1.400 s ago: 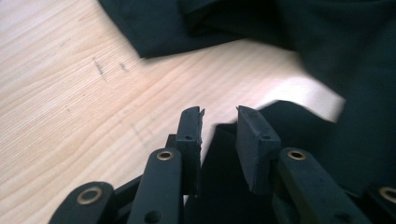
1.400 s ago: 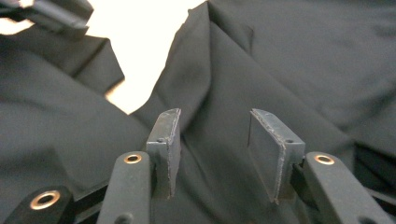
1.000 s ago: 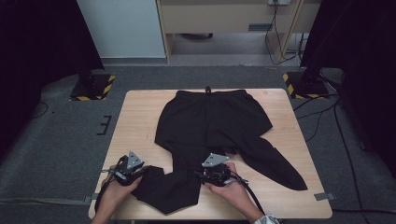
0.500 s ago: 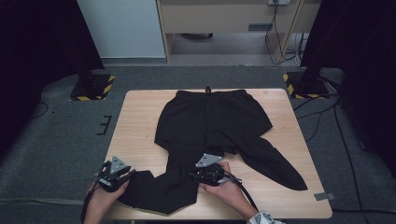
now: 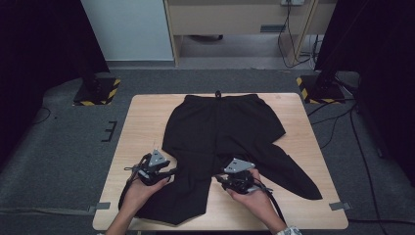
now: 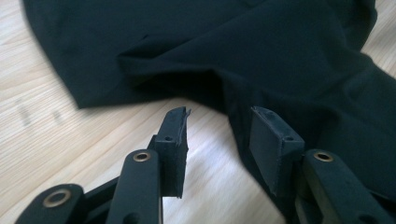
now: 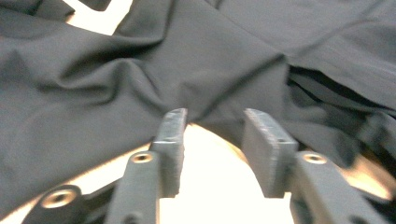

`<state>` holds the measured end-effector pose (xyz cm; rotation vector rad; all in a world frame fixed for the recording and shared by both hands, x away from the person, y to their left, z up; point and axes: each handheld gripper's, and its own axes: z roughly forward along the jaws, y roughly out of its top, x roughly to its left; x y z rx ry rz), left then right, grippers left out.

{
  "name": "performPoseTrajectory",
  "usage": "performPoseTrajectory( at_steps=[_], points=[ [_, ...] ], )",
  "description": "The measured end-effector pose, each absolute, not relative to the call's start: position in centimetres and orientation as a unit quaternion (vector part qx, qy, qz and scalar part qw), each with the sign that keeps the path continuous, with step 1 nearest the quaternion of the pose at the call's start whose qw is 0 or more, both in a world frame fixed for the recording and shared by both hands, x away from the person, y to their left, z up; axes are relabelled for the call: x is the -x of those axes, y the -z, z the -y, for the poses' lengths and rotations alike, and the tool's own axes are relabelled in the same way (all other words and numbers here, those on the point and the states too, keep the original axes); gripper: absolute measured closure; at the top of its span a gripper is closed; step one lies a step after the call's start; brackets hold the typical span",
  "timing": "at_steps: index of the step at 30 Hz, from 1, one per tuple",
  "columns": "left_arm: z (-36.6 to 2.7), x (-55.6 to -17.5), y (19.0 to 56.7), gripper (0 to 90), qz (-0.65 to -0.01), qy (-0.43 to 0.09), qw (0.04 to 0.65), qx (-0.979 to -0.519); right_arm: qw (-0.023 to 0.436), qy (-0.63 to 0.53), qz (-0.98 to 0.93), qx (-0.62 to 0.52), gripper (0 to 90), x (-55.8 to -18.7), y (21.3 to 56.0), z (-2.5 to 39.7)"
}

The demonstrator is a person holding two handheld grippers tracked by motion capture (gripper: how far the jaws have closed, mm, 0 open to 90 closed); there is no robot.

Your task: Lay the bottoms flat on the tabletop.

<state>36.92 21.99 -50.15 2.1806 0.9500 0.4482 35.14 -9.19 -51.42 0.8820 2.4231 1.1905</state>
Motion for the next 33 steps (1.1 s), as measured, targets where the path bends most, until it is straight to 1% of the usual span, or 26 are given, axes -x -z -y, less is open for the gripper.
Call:
performPoseTrajectory(
  at_steps=[2,5,9,12,13,14,17,20,27,33],
  points=[
    [-21.6,-37.4,50.4,56.6,-0.365,-0.170,0.351,-0.846,0.154,-0.413,-0.842,-0.311,69.6,-35.2,51.5,9.6],
    [-21.2,-38.2,50.7,60.0,-0.367,-0.151,0.358,-0.845,0.161,-0.413,-0.839,-0.315,70.1,-35.4,51.5,9.7],
    [-20.8,-38.5,50.8,69.0,-0.362,-0.142,0.351,-0.852,0.164,-0.414,-0.834,-0.325,64.8,-35.7,51.5,9.6],
    [-20.3,-38.4,50.8,80.9,-0.347,-0.152,0.334,-0.863,0.172,-0.410,-0.836,-0.321,56.6,-35.7,51.5,9.4],
    [-20.3,-38.2,50.7,85.5,-0.343,-0.162,0.331,-0.864,0.170,-0.413,-0.834,-0.324,55.2,-35.7,51.5,9.4],
    [-20.4,-38.1,50.5,87.8,-0.344,-0.166,0.333,-0.862,0.169,-0.420,-0.831,-0.323,55.0,-35.7,51.5,9.3],
    [-21.6,-37.9,49.5,88.1,-0.359,-0.193,0.341,-0.848,0.173,-0.429,-0.830,-0.310,57.0,-35.7,51.3,8.7],
    [-23.3,-37.9,48.9,88.0,-0.381,-0.199,0.351,-0.832,0.171,-0.424,-0.837,-0.302,58.0,-36.0,51.4,7.6],
    [-25.5,-38.6,49.8,87.9,-0.415,-0.229,0.312,-0.824,0.165,-0.396,-0.849,-0.309,58.9,-36.7,52.6,7.1],
    [-26.3,-38.9,50.3,86.7,-0.430,-0.233,0.305,-0.817,0.156,-0.389,-0.854,-0.309,59.1,-36.9,53.1,7.3]
  ],
)
